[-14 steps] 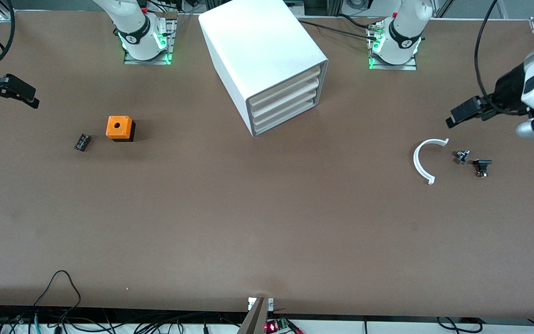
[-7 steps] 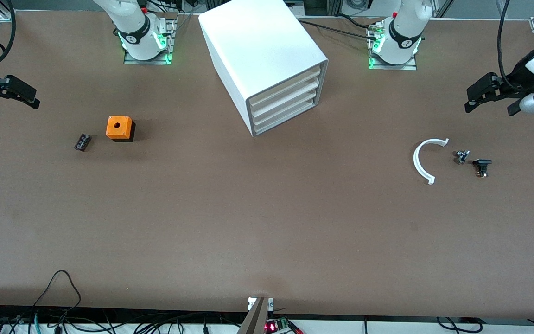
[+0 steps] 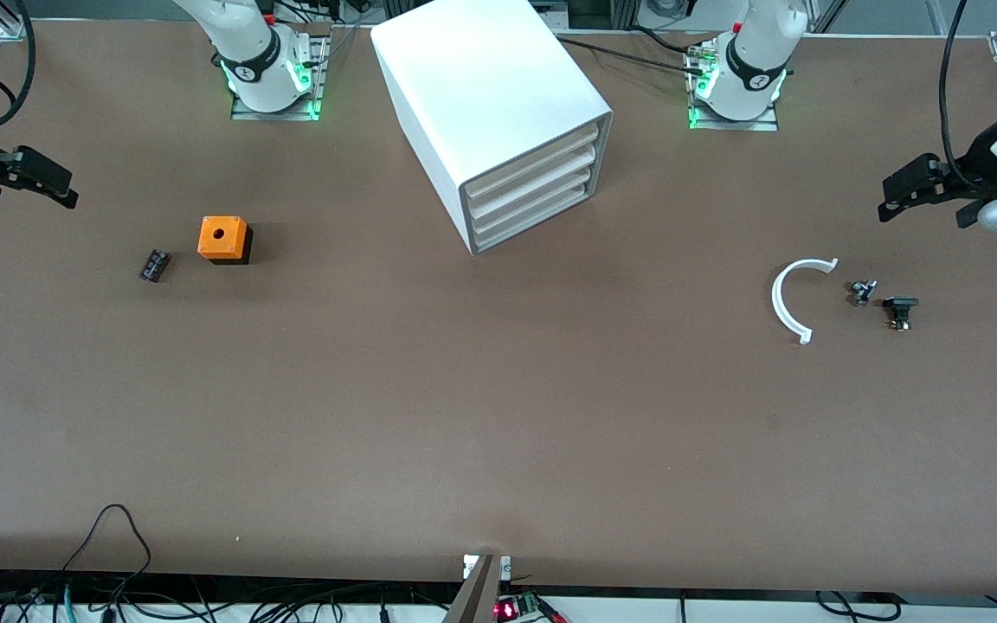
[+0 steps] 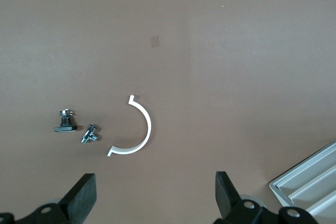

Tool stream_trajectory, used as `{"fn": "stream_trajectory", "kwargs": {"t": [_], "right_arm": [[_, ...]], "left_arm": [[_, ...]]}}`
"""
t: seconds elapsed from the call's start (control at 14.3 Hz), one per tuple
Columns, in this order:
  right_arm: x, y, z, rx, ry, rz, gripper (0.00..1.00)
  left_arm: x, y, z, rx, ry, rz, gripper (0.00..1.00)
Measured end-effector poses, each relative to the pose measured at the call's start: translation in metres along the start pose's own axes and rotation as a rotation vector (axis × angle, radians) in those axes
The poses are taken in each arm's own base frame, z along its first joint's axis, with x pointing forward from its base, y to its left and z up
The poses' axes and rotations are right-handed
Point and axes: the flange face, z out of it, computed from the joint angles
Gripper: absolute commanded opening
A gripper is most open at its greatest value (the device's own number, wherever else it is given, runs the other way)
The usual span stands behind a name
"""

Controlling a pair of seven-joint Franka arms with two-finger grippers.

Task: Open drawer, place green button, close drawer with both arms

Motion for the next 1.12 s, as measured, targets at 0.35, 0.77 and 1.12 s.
{"fn": "stream_trajectory", "kwargs": {"t": [0.35,0.77,1.12], "right_arm": [[-0.003,-0.001,0.008,0.002,0.017,-0.001,1.00],[-0.016,-0.001,0.012,0.004,0.028,-0.002,1.00],[-0.016,0.000,0.013,0.004,0.028,-0.002,1.00]], "left_arm": [[0.000,0.006,0.000,0.000,0.000,0.011,1.00],[0.000,0.007,0.000,0.000,0.000,0.013,1.00],[0.000,0.007,0.000,0.000,0.000,0.013,1.00]]}}
